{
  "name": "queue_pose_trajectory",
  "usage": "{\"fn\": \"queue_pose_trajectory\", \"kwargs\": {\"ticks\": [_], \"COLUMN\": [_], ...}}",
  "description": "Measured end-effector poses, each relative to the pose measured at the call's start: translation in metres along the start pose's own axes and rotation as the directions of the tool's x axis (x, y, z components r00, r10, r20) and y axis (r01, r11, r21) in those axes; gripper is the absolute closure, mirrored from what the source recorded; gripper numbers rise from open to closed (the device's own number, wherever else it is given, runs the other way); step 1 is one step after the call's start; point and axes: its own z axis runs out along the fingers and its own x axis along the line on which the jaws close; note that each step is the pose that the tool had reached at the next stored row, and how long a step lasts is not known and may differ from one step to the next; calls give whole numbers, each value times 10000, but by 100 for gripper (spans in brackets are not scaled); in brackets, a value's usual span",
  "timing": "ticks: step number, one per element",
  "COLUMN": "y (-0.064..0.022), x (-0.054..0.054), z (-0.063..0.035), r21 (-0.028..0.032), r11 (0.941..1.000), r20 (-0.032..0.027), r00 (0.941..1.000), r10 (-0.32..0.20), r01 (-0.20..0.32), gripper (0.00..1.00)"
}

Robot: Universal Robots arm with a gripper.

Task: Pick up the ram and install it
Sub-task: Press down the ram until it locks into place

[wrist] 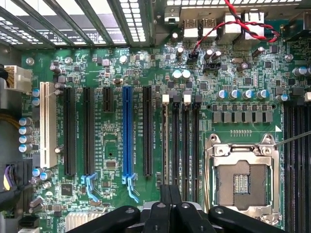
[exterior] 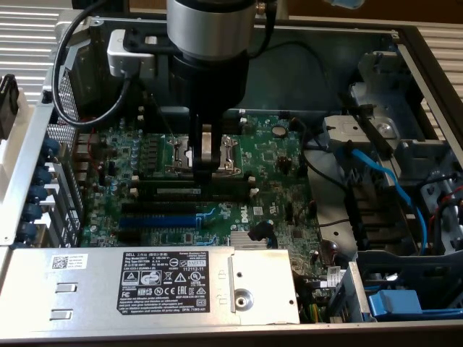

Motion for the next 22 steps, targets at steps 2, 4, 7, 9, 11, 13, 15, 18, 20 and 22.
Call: {"fn": "queue_pose_trajectory", "kwargs": {"ticks": [2, 4, 7, 9, 11, 13, 15, 18, 20, 22], "y": [0, 0, 1, 1, 1, 2, 2, 2, 3, 3], "x": [-7, -11, -12, -13, -13, -17, -20, -24, -26, -28], "z": [4, 5, 7, 10, 13, 18, 22, 27, 30, 33], "r21": [1, 0, -1, 1, 2, 2, 3, 3, 3, 4], "r11": [10000, 10000, 10000, 10000, 10000, 10000, 10000, 10000, 10000, 10000], "r20": [-4, -11, -27, -42, -54, -72, -84, -105, -121, -137], "r00": [10000, 10000, 10000, 10000, 10000, 10000, 10000, 9999, 9999, 9999], "r10": [-1, -1, -1, -1, -1, 0, 0, 0, 1, 2], "r01": [1, 1, 1, 1, 1, 0, 0, 0, 0, -2], "gripper": [90, 90, 90, 90, 90, 90, 90, 90, 90, 90]}}
